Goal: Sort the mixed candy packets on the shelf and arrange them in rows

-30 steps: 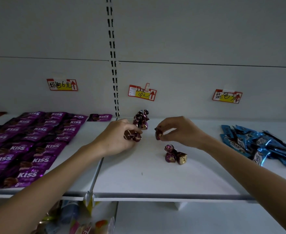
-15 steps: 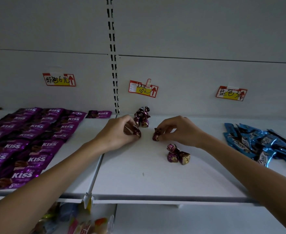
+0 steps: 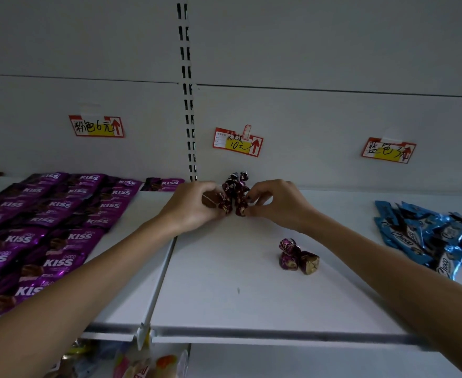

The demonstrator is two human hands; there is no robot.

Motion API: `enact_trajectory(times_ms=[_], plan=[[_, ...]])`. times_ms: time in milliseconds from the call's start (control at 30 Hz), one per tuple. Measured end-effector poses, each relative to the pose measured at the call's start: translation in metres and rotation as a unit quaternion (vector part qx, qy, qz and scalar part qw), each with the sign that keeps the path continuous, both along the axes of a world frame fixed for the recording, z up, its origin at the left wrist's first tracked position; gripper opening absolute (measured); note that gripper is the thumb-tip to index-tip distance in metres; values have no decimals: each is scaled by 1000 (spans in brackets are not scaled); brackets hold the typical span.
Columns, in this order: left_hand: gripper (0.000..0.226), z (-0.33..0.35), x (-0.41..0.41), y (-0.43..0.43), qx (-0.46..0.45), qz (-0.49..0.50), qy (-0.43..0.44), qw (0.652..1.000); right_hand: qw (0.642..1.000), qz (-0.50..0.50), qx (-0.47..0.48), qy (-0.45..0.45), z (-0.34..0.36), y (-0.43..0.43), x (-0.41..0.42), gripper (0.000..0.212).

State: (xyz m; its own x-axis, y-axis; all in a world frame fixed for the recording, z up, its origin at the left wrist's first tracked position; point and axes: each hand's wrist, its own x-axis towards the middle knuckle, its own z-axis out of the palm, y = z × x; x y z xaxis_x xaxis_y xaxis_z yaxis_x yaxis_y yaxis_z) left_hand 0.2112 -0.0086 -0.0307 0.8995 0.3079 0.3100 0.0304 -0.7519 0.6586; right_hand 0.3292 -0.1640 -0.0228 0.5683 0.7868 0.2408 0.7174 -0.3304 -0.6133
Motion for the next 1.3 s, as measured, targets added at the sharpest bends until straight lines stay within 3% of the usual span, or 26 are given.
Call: enact_trajectory(times_ms=[533, 633, 733, 833, 967, 1167, 1300], plan=[[44, 2, -6, -3, -19, 48, 16, 999, 999, 7, 27, 26, 2, -5, 1, 19], [36, 9, -18, -11, 11, 76, -48, 996, 999, 0, 30, 38, 10, -19, 3, 11], [20, 20, -30, -36, 49, 16, -121, 991, 999, -17, 13, 49, 16, -37, 0, 14], [20, 21, -34, -67, 44, -71, -72, 994, 998, -18, -29, 45, 18, -58, -11, 23], [39, 10, -28, -92, 32, -119, 28, 992, 993, 4, -113, 10, 20, -88, -26, 31], [26, -2, -28, -100, 74, -129, 30, 988, 990, 1, -138, -9, 18, -109, -41, 33], [30, -5, -30, -106, 43, -124, 10, 991, 995, -3, -89, 48, 18, -109, -48, 25]])
